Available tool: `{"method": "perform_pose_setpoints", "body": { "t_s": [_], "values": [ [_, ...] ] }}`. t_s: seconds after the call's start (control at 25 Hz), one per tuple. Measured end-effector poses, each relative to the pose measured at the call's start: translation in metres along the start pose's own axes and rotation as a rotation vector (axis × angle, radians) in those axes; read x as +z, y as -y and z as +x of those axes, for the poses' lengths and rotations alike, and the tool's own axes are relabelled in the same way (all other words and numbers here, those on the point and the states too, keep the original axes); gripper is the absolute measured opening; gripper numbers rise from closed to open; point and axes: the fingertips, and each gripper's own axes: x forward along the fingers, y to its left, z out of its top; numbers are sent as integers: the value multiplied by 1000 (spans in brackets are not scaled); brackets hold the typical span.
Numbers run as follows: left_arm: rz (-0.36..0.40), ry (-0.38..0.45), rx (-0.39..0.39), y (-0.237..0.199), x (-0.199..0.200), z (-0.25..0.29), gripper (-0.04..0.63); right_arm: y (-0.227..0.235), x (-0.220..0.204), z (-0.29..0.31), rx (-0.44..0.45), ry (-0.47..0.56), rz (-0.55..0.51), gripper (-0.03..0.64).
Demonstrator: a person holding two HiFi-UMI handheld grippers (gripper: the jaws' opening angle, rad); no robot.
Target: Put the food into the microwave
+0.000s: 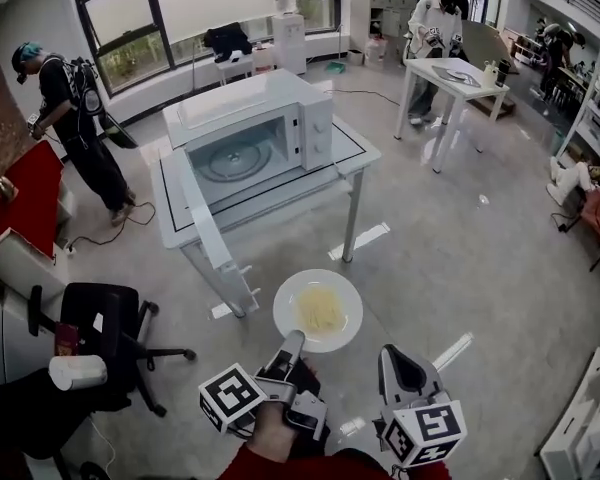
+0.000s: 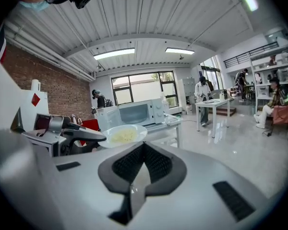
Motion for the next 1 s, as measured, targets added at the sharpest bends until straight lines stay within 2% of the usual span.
{"method": "perform_pose_setpoints", "body": {
  "t_s": [0.28, 0.56, 0.72, 0.88, 1.0],
  "values": [
    [-17, 4, -1, 17, 9, 60, 25, 31, 22, 50, -7, -33, 1, 14],
    [-46, 66, 40, 11, 15, 117, 25, 65, 43, 107, 68, -51, -26, 14],
    [-50, 169, 31, 17, 34, 148, 25, 77, 67, 154, 177, -64, -56, 14],
    [-95, 318, 30, 21, 64, 176, 25, 88, 87, 196, 285, -109, -112, 14],
    [-88, 414, 41, 23, 87, 195, 25, 96, 93, 222, 355, -142, -129, 14]
  ]
}}
